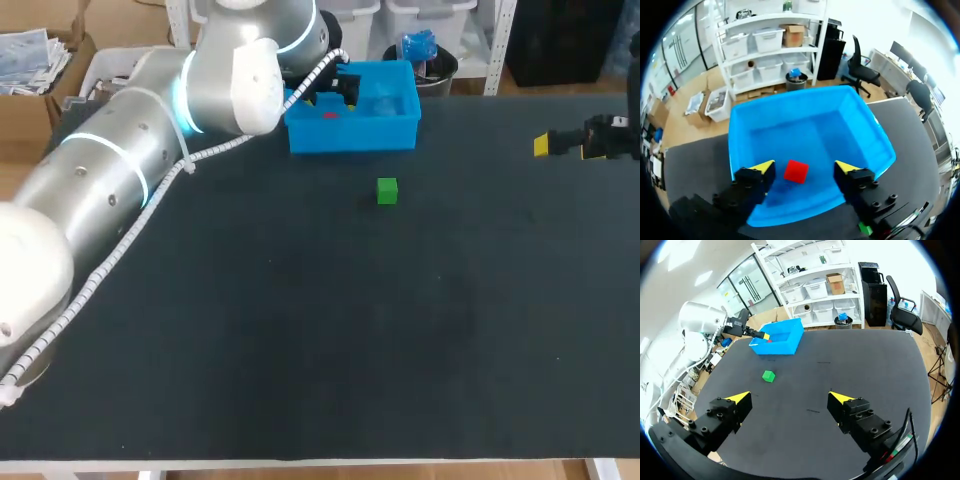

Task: Use the left arm to pick the red cube and place it into the blue plastic box first, then use the right arm to grasp the green cube and put it into the same blue plastic box after the first action is fully finished.

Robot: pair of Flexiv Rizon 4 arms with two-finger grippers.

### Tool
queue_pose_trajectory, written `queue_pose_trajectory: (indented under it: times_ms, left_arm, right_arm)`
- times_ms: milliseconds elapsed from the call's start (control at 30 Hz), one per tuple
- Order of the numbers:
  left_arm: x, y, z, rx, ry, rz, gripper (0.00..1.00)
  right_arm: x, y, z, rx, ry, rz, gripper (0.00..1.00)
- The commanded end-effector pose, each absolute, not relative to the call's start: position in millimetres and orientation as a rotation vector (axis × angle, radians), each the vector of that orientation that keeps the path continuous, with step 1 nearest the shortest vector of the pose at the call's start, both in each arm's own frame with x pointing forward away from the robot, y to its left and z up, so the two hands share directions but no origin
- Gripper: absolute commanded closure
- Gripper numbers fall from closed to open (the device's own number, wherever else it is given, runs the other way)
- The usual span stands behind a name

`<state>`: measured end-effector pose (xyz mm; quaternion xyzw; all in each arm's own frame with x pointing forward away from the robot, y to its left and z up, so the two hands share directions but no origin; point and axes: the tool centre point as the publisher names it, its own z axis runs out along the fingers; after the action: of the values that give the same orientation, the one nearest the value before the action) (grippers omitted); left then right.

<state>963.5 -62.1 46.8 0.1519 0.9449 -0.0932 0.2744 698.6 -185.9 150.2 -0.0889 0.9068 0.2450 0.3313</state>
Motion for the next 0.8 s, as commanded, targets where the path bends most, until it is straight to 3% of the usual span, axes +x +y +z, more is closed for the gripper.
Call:
queue_pose_trajectory:
  times_ms: [33,367,800]
  left_arm:
    - [984.1,-70.3,59.8,0.463,2.717,-0.208,0.00]
    - [960.4,-60.5,108.0,0.501,2.610,-0.214,0.00]
    - [874.1,-12.4,157.3,0.602,2.423,-0.290,0.00]
  right_arm:
    - [699.1,-185.3,150.2,-0.232,2.372,0.637,0.00]
    - [699.1,-185.3,150.2,-0.232,2.372,0.637,0.00]
    - [699.1,-185.3,150.2,-0.232,2.372,0.637,0.00]
